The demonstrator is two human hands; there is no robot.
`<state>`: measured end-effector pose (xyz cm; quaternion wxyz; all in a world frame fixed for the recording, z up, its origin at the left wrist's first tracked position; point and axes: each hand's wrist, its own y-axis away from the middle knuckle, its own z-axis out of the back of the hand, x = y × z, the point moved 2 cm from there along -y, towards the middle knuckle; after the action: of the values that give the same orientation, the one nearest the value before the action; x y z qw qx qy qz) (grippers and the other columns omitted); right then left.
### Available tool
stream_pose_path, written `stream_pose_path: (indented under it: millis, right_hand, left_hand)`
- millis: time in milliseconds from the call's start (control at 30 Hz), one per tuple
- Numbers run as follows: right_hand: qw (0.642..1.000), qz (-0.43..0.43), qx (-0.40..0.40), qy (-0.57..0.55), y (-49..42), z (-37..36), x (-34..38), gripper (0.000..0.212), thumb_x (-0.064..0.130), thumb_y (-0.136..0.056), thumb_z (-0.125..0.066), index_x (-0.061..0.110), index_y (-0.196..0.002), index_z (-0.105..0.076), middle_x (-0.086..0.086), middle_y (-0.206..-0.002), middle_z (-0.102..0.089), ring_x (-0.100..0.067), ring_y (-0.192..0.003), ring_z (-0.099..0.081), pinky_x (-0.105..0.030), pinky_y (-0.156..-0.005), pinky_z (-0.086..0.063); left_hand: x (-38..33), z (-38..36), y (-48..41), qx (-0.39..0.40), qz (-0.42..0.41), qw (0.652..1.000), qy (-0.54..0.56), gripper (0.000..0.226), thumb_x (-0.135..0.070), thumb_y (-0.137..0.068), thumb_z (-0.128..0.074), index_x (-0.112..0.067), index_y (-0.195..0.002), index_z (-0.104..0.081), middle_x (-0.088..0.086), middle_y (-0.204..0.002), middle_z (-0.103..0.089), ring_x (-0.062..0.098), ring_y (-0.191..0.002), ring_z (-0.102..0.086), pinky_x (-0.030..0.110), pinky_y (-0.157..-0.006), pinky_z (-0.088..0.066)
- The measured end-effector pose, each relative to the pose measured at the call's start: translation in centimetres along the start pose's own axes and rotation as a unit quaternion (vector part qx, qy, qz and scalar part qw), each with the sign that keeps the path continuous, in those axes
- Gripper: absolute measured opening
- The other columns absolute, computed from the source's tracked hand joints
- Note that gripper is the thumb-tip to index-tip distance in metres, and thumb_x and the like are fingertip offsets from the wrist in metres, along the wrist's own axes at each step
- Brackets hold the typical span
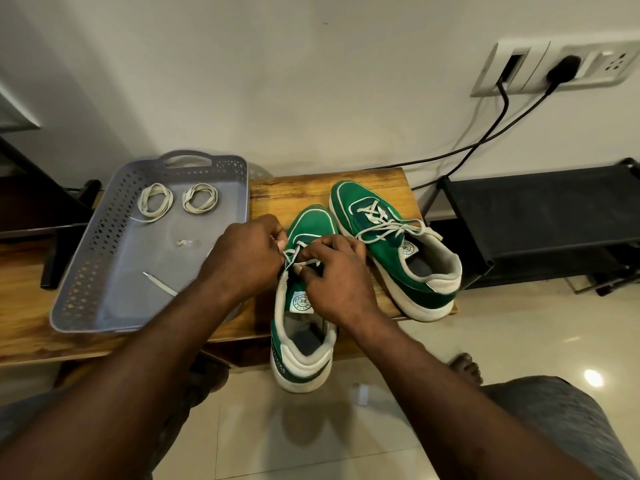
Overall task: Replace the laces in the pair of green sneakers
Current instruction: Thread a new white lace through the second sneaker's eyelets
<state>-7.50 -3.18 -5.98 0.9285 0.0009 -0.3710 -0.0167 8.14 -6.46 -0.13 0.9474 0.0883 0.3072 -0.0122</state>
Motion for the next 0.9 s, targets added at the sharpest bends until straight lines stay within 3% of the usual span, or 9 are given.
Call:
stream_pose_path:
  millis: [100, 233, 467, 633, 767, 900]
  right_hand:
    - [0.999, -0.017, 0.003, -0.038, -0.1, 0.2, 0.0, 0.013, 0.037, -0.092, -0.077, 0.037, -0.104, -0.074, 0.013, -0.130, -0.054, -0.018, -0.135, -0.030, -0.047, -0.110, -0.038]
    - [0.998, -0.029, 0.006, -0.054, -0.2, 0.3, 0.1, 0.014, 0.035, -0.089, -0.081, 0.038, -0.101, -0.074, 0.016, -0.127, -0.053, -0.016, -0.135, -0.030, -0.046, -0.112, -0.038]
    - [1.000, -0.023, 0.007, 0.014, -0.1, -0.1, 0.2, 0.025, 0.037, -0.089, -0.078, 0.036, -0.114, -0.072, 0.013, -0.138, -0.053, -0.019, -0.138, -0.030, -0.050, -0.110, -0.041]
    - [0.998, -0.011, 0.012, 0.061, 0.3, 0.3, 0.5, 0.040, 0.032, -0.090, -0.073, 0.035, -0.128, -0.062, 0.010, -0.148, -0.048, -0.020, -0.143, -0.026, -0.051, -0.112, -0.039]
    - [0.999, 0.004, 0.013, 0.038, 0.2, 0.6, 0.7, 0.046, 0.040, -0.088, -0.076, 0.032, -0.130, -0.059, 0.010, -0.144, -0.053, -0.018, -0.140, -0.030, -0.049, -0.111, -0.042]
    - [0.998, 0.033, 0.050, 0.017, 0.5, 1.5, 0.6, 0.070, 0.051, -0.079, -0.082, 0.033, -0.139, -0.051, 0.009, -0.149, -0.043, -0.016, -0.141, -0.031, -0.043, -0.111, -0.042]
  left_hand:
    - [-0.2, 0.4, -0.1, 0.027, -0.022, 0.999, -0.020, 0.016, -0.032, -0.096, -0.072, -0.026, -0.082, -0.073, -0.004, -0.079, -0.074, 0.018, -0.077, -0.071, 0.039, -0.077, -0.059]
    - [0.1, 0.3, 0.0, 0.024, -0.002, 0.998, -0.066, 0.024, -0.042, -0.092, -0.076, -0.026, -0.075, -0.073, -0.006, -0.075, -0.071, 0.013, -0.074, -0.065, 0.028, -0.061, -0.044]
    - [-0.5, 0.0, 0.4, -0.020, 0.051, 0.998, -0.038, 0.016, -0.026, -0.087, -0.075, -0.020, -0.073, -0.070, -0.001, -0.078, -0.071, 0.022, -0.079, -0.067, 0.038, -0.075, -0.058]
    - [-0.3, 0.0, 0.4, -0.004, 0.126, 0.991, 0.051, 0.009, -0.016, -0.087, -0.075, -0.013, -0.082, -0.069, 0.010, -0.086, -0.072, 0.030, -0.084, -0.070, 0.051, -0.083, -0.062]
    - [-0.7, 0.3, 0.6, -0.011, 0.129, 0.991, 0.046, 0.005, -0.013, -0.084, -0.072, -0.010, -0.082, -0.069, 0.012, -0.084, -0.072, 0.031, -0.082, -0.070, 0.049, -0.079, -0.062]
    - [-0.6, 0.3, 0.4, -0.018, 0.083, 0.996, -0.021, 0.009, -0.027, -0.090, -0.066, -0.019, -0.088, -0.065, 0.006, -0.086, -0.071, 0.027, -0.081, -0.068, 0.041, -0.075, -0.058]
